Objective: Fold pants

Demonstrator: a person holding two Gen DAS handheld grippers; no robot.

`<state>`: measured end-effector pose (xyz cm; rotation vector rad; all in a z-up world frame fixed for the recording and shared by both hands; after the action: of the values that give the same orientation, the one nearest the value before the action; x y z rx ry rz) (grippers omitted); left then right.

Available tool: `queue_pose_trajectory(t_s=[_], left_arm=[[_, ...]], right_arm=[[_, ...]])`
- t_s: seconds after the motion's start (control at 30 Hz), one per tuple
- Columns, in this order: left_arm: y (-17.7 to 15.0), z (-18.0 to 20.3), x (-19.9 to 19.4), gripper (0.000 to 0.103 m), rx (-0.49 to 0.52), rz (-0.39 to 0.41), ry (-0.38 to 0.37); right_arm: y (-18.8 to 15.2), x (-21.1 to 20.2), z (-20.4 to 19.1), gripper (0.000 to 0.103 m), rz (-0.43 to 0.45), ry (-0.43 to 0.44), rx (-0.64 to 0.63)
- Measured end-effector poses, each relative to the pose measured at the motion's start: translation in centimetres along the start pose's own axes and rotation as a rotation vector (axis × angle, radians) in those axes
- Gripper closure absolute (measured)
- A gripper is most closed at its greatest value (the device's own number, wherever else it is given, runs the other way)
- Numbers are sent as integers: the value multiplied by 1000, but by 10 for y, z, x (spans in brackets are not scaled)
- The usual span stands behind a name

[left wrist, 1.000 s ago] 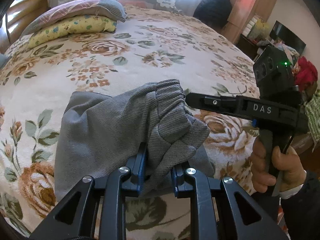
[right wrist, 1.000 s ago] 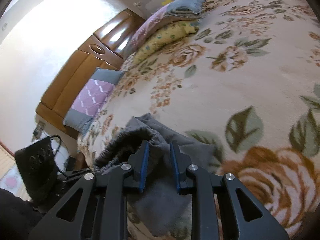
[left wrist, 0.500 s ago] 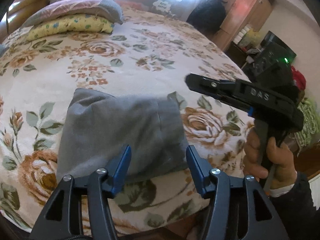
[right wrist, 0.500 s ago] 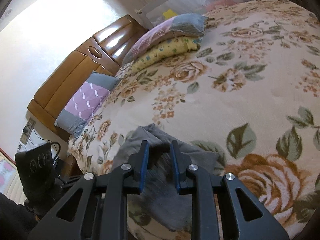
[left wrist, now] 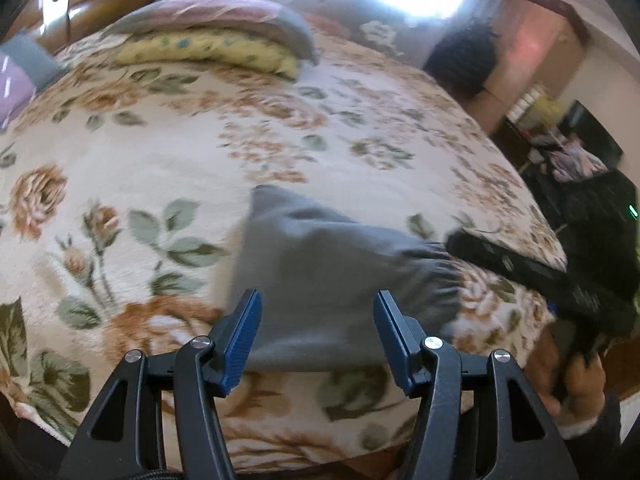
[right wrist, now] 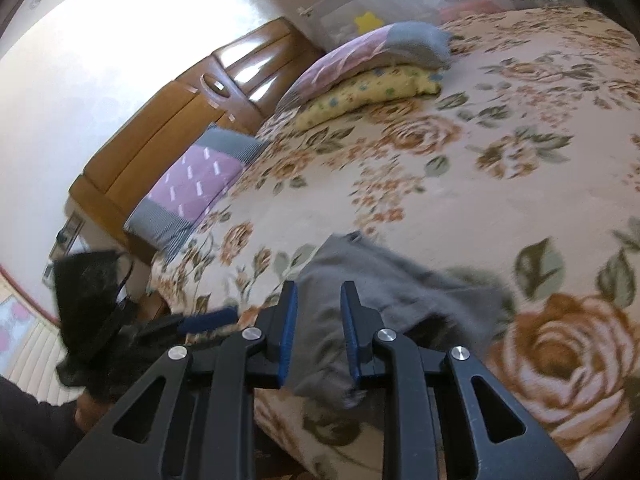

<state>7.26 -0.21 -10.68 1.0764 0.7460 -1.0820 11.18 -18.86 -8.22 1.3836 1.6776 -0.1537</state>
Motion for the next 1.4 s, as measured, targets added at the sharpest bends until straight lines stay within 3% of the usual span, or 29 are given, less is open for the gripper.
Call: queue_pose_trajectory(t_s=[0.13, 0.33, 0.43, 0.67, 0.73, 0.8, 0.9, 1.07, 1.2, 1.3, 1.4], left_arm=[[3, -12, 12, 44, -25, -18, 25], [1, -15, 25, 44, -26, -50, 29], [2, -16, 30, 43, -21, -63, 39], [9, -28, 39, 42, -21, -87, 51], [12, -30, 41, 41, -19, -95, 50], [14, -30, 44, 41, -15, -104, 45], [16, -30, 46, 38, -10, -106, 45], [19, -30, 57, 33, 2, -141, 6], [18, -32, 70, 27, -5, -175, -25], [15, -37, 82, 23, -40, -200, -63], [14, -40, 84, 21, -69, -197, -97]], right_arm=[[-10, 18, -2, 79, -56, -69, -28], [-30, 35, 39, 80, -168, -351, -19], [-40, 34, 52, 80, -164, -309, 34], [-34, 22, 41, 76, -111, -322, 48], [-31, 14, 40, 66, -73, -344, 74], [-30, 9, 45, 40, -50, -374, 101], [-31, 7, 58, 37, -43, -383, 165], [-39, 13, 76, 29, -39, -308, 277], [-46, 23, 89, 16, -46, -243, 362], [-52, 30, 96, 16, -42, -156, 414], [-52, 34, 95, 16, -35, -126, 407]])
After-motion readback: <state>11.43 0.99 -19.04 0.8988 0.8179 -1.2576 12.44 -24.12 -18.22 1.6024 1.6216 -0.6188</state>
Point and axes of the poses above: each gripper's, at about its wrist camera, not at the fingertips, and x roughly the way its jaws point, z to its right, y to its top, the point moved 7 cm from there along x, roughly the way its jaws point, and after that the axes turned 15 degrees about -z, right-handed, at the moved point
